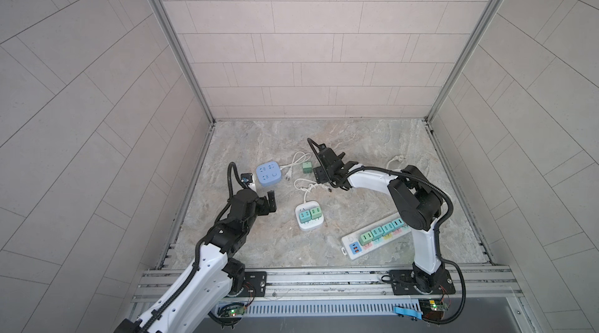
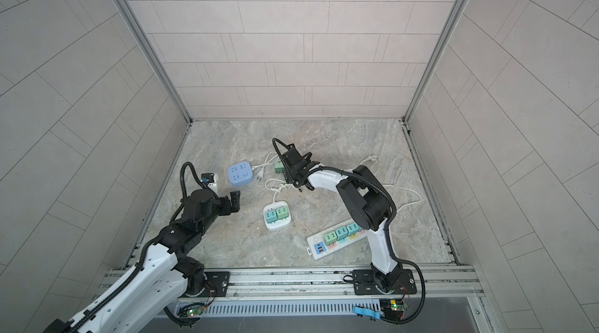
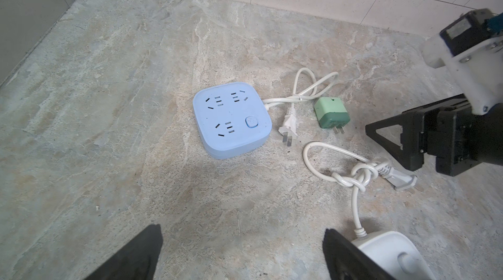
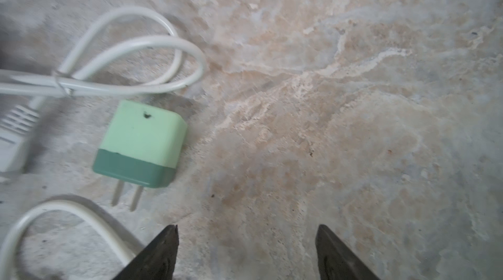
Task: Insert the plug
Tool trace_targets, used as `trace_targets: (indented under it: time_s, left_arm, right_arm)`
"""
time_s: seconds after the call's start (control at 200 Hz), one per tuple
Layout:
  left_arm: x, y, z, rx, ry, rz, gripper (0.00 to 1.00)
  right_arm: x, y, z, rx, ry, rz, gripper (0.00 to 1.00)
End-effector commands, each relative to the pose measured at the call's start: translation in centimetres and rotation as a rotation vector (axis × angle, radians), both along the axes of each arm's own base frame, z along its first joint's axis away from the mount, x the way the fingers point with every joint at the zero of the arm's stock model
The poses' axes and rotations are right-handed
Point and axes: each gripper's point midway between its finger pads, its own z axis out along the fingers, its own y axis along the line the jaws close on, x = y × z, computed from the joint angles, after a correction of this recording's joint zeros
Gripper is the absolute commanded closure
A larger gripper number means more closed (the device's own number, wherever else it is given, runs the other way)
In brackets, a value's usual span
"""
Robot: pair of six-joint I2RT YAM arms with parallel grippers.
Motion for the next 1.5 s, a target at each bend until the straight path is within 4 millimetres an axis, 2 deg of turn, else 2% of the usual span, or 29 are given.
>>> trace_targets:
  time_s: [0.0,0.26,0.415,0.595,0.726,0.821,0.836,0.956,1.356,1.496]
  left_arm:
    - [0.0,0.1,0.0,-0.022,-0.015,0.009,0.00]
    - [0.0,0.2,0.1,-0.028,-0.030,0.019,0.00]
    - [0.0,2.5,-0.1,0.009,-0.012,0.151,0.00]
    - [0.2,2.6,0.1,0.017,-0.012,0.163,0.00]
    - [0.8,2.6,1.1,0.012,-0.008,0.173,0.00]
    - [1.9,2.0,2.6,0.004,-0.024,0.160,0.00]
    - [2.2,1.9,2.1,0.016,-0.001,0.158,0.00]
    - [4.5,1.2,3.4,0.028,0.023,0.138,0.00]
    - [12.0,0.6,2.4,0.045,0.133,0.123,0.00]
    - [14.6,-0.7,1.5,-0.009,0.164,0.065,0.00]
  right_arm:
    - [0.8,2.4,4.0,0.111,-0.072,0.011,0.18]
    - [2.4,5.7,2.7,0.128,-0.040,0.007,0.19]
    - [3.3,6.4,1.4,0.105,-0.013,0.002,0.23]
    - [3.6,6.7,0.0,0.071,0.020,0.015,0.25]
    - [3.8,7.0,-1.0,0.052,0.041,0.021,0.25]
    - [3.9,7.2,-1.7,0.037,0.061,0.028,0.27]
    - [3.9,7.3,-1.7,0.038,0.062,0.029,0.27]
    - [3.9,7.4,-2.1,0.040,0.074,0.032,0.32]
    - [3.6,6.8,-3.5,0.021,0.097,0.023,0.35]
    - [3.6,6.9,-3.6,0.032,0.099,0.022,0.36]
